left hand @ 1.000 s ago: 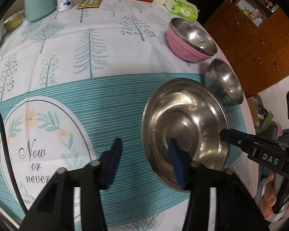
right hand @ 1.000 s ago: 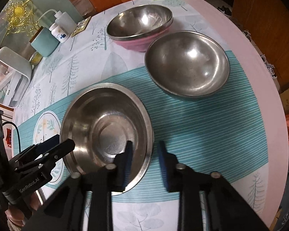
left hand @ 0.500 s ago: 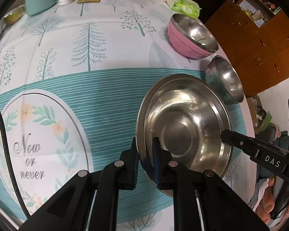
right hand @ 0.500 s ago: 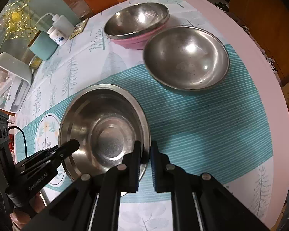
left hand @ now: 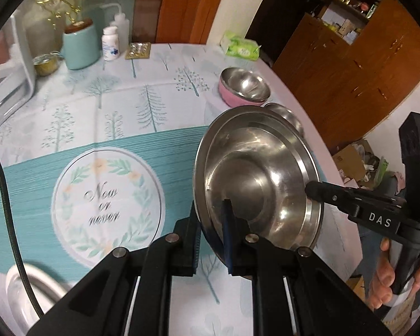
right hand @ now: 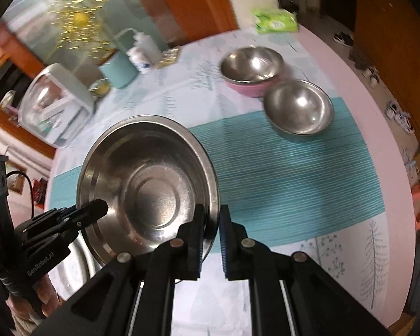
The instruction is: Organize plates and bowls
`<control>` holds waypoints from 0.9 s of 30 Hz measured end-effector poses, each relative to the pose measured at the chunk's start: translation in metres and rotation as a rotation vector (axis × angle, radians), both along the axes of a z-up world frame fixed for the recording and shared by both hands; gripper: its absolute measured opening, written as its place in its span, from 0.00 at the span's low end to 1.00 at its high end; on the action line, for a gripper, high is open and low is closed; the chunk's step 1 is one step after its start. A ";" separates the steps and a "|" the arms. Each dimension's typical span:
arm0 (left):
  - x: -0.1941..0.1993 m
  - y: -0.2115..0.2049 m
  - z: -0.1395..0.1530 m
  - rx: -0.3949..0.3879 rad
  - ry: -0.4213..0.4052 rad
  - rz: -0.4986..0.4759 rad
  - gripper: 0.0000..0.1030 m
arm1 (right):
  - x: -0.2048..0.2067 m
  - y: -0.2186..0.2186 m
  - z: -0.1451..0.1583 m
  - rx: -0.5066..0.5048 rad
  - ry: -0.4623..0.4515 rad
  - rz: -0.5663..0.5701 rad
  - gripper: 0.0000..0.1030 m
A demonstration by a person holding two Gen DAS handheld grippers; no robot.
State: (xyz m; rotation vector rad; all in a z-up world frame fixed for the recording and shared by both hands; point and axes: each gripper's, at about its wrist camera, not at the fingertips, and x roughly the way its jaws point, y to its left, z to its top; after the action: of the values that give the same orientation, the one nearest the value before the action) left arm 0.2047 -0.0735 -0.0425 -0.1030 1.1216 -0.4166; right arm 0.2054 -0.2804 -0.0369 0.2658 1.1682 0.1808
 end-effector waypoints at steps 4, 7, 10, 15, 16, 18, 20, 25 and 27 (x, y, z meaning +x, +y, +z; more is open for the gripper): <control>-0.036 0.023 0.011 -0.028 -0.020 0.018 0.11 | -0.027 0.015 0.011 0.029 -0.028 0.054 0.10; -0.062 0.038 0.011 -0.050 -0.017 0.040 0.11 | -0.046 0.026 0.010 0.051 -0.029 0.084 0.10; -0.083 0.051 0.005 -0.065 -0.010 0.064 0.11 | -0.064 0.035 0.006 0.060 -0.035 0.111 0.10; -0.114 0.061 -0.015 -0.063 -0.004 0.091 0.11 | -0.089 0.047 -0.010 0.060 -0.031 0.125 0.10; -0.120 0.061 -0.020 -0.054 -0.006 0.097 0.11 | -0.093 0.048 -0.014 0.058 -0.027 0.126 0.10; -0.128 0.061 -0.030 -0.047 -0.002 0.103 0.11 | -0.101 0.050 -0.024 0.046 -0.018 0.123 0.10; -0.135 0.061 -0.040 -0.046 0.012 0.111 0.11 | -0.107 0.051 -0.033 0.038 -0.009 0.118 0.10; -0.145 0.059 -0.064 -0.057 0.056 0.116 0.13 | -0.114 0.044 -0.046 0.071 0.014 0.098 0.10; -0.147 0.058 -0.071 -0.070 0.076 0.110 0.15 | -0.115 0.044 -0.048 0.061 0.013 0.096 0.10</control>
State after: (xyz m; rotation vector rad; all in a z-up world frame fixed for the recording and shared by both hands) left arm 0.0576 -0.0153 -0.1135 -0.2425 1.1706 -0.3557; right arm 0.0903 -0.2366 -0.0849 0.2651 1.1904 0.2999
